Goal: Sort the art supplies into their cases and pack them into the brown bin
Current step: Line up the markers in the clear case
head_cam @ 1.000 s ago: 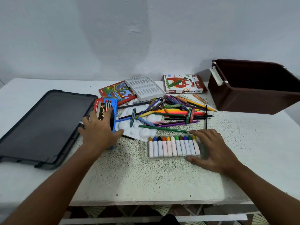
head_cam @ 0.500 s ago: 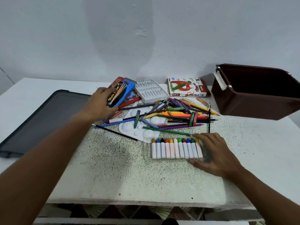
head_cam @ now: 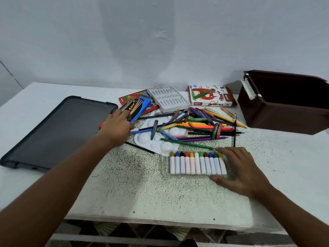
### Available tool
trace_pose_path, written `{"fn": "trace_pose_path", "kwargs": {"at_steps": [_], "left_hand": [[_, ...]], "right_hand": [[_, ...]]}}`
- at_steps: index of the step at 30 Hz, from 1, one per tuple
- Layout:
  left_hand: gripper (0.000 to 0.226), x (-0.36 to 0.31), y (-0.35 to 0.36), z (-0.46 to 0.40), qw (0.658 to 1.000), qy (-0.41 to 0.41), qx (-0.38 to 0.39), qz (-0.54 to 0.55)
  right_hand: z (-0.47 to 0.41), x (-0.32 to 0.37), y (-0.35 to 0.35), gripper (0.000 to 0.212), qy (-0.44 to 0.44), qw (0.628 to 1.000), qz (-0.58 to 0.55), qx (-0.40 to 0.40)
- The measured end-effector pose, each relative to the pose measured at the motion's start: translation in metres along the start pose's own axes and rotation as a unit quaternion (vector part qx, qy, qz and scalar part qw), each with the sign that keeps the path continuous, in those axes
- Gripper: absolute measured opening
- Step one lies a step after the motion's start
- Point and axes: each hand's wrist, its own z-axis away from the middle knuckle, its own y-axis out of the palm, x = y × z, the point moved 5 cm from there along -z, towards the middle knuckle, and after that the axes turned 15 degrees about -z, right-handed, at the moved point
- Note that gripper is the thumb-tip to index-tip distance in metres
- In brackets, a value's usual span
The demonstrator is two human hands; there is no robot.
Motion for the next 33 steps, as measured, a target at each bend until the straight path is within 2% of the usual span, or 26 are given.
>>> {"fn": "trace_pose_path", "kwargs": {"at_steps": [6, 11, 17, 24, 27, 30, 33], "left_hand": [[0.035, -0.004, 0.001, 0.000, 1.000, -0.020, 0.003, -0.005], [0.035, -0.003, 0.001, -0.003, 0.998, -0.058, 0.018, 0.034], [0.027, -0.006, 0.000, -0.002, 0.995, -0.042, -0.017, 0.087], [0.020, -0.044, -0.027, 0.011, 0.961, 0.082, -0.150, 0.217], [0.022, -0.071, -0.039, 0.028, 0.939, 0.192, -0.212, 0.191], [0.026, -0.093, -0.043, 0.043, 0.918, 0.279, -0.223, 0.172], [0.030, -0.104, -0.044, 0.048, 0.904, 0.320, -0.220, 0.181]], "right_hand": [[0.001, 0.001, 0.000, 0.083, 0.003, 1.000, 0.003, -0.003], [0.001, 0.001, 0.000, 0.084, 0.008, 1.000, 0.003, -0.004], [0.001, 0.000, 0.000, 0.084, 0.013, 1.000, 0.007, -0.003], [0.002, -0.001, 0.001, 0.085, 0.015, 1.000, 0.009, -0.001], [0.001, -0.001, 0.001, 0.085, 0.015, 1.000, 0.010, 0.000], [0.001, -0.001, 0.002, 0.084, 0.016, 1.000, 0.010, 0.001], [0.001, -0.002, 0.002, 0.084, 0.016, 1.000, 0.012, 0.000]]}}
